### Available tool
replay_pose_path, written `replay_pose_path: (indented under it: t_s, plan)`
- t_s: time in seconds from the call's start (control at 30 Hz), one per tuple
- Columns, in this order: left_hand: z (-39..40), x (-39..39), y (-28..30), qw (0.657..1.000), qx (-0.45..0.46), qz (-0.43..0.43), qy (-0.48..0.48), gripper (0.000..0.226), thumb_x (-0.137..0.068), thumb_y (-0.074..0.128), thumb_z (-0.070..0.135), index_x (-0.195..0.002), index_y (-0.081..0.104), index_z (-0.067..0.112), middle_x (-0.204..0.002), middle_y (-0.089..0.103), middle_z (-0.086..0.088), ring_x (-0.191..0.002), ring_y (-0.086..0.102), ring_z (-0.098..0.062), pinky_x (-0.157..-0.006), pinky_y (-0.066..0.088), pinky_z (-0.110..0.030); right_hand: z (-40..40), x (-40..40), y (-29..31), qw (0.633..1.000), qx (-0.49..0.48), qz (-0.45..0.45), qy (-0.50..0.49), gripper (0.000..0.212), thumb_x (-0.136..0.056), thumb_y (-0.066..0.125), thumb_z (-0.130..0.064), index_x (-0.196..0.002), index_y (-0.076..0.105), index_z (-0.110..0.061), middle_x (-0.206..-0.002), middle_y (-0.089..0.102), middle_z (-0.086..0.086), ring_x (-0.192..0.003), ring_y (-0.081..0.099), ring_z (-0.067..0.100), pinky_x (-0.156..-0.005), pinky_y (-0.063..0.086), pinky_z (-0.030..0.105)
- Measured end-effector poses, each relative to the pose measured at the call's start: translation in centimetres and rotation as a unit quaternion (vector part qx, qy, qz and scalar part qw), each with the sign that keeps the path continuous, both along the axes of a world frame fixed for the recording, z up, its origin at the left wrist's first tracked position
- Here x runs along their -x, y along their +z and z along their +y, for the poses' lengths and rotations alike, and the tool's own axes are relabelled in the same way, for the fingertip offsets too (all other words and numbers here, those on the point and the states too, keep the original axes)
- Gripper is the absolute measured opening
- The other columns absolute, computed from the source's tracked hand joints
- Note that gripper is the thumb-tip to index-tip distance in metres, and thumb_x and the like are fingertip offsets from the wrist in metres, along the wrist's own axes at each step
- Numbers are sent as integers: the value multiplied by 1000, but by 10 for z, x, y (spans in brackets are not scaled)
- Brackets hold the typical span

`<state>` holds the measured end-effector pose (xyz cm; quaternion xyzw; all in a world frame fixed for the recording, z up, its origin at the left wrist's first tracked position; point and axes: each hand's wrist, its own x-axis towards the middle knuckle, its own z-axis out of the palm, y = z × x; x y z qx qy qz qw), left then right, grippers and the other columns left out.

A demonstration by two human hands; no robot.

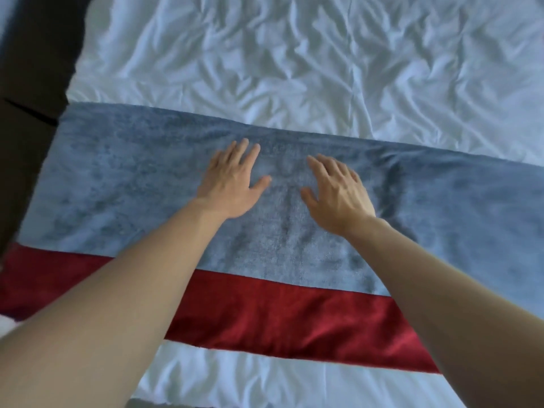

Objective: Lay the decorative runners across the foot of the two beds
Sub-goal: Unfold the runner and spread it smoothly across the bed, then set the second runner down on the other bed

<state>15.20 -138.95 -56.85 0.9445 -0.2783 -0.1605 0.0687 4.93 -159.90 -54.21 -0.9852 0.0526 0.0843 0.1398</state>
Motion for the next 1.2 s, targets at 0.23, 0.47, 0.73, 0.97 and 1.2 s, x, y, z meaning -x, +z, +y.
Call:
replay_pose_path:
  t_s: [0.23, 0.47, 0.73, 0.97, 1.2]
  plan:
    - [37, 10, 119, 999, 28, -20, 32, 71, -96, 31, 61, -151, 33, 14, -155, 37, -7, -140, 37, -28, -107, 37, -46, 34, -21, 124, 998, 10, -17, 55, 56, -97, 44, -46, -146, 34, -21, -146, 44, 2, -129, 46, 27, -103, 40, 44]
    - [139, 59, 271, 989, 118, -33, 80, 65, -98, 35, 61, -151, 32, 24, -157, 34, 2, -141, 36, -20, -111, 36, -41, 136, -26, 266, 983, -8, -56, 173, 59, -94, 43, -53, -146, 33, -28, -144, 45, -4, -126, 49, 22, -100, 45, 42]
    - [358, 152, 419, 951, 185, -129, 212, 67, -94, 25, 68, -154, 21, 38, -161, 19, 18, -146, 18, 0, -115, 23, -24, 345, 1, 408, 926, -32, -112, 359, 60, -94, 43, -57, -147, 34, -31, -145, 42, -12, -127, 48, 11, -98, 47, 32]
    - [556, 263, 461, 911, 164, -138, 352, 65, -95, 29, 67, -153, 13, 43, -163, 11, 19, -148, 10, -2, -121, 21, -36, 540, 38, 447, 886, -48, -121, 445, 63, -89, 40, -66, -146, 31, -42, -145, 37, -22, -123, 50, 7, -98, 44, 27]
    - [692, 299, 460, 879, 125, -148, 436, 61, -98, 30, 62, -154, 17, 40, -164, 12, 15, -148, 13, -8, -118, 24, -34, 716, 34, 454, 857, -38, -121, 500, 61, -93, 40, -63, -147, 31, -36, -150, 36, -14, -131, 44, 12, -100, 44, 35]
